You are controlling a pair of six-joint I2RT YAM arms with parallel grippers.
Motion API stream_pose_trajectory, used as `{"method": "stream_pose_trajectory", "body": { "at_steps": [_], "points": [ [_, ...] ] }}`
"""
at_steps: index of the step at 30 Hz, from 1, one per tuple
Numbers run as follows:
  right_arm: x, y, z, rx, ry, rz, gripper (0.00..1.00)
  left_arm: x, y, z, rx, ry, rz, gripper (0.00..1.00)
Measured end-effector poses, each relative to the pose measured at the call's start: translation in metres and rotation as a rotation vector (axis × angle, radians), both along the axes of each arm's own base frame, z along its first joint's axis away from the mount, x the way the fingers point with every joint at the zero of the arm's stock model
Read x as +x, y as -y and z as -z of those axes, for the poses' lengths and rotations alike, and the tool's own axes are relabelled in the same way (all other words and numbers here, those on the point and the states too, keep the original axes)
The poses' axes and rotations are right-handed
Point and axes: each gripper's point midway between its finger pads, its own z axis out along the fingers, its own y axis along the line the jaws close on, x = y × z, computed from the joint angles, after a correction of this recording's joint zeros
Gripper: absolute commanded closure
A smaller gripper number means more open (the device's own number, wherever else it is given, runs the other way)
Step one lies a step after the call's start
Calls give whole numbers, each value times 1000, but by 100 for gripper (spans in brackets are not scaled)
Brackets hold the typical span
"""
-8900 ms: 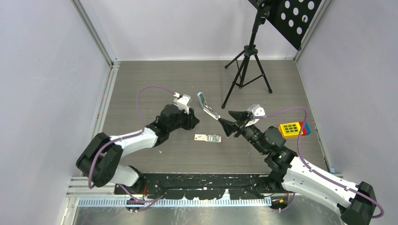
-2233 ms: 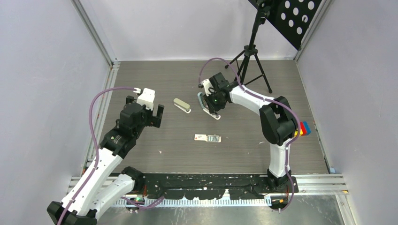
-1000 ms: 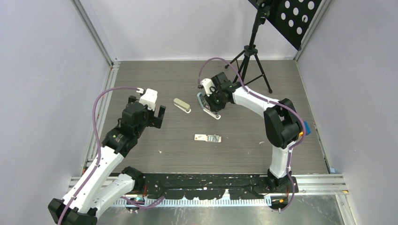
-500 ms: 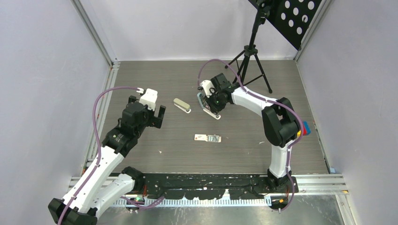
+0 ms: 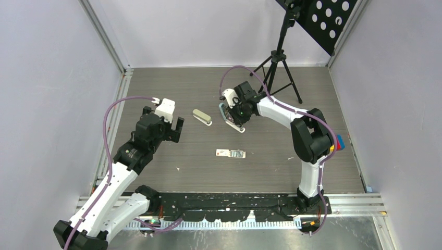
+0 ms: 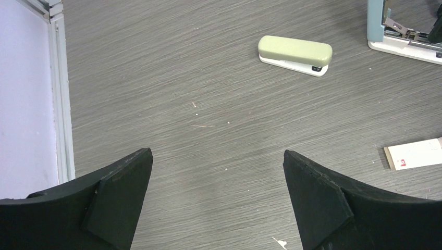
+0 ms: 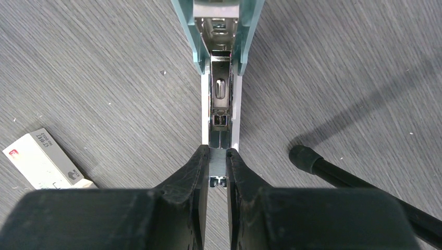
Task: Load the staples into the stapler
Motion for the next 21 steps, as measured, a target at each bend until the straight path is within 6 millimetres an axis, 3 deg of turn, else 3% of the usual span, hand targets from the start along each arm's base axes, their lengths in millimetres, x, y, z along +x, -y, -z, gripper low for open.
{"method": "stream_pose_trajectory", "body": {
  "at_steps": [21],
  "points": [
    [5, -2, -2, 7, 22, 0, 81, 0, 0, 0, -1, 0, 2, 1]
  ]
}}
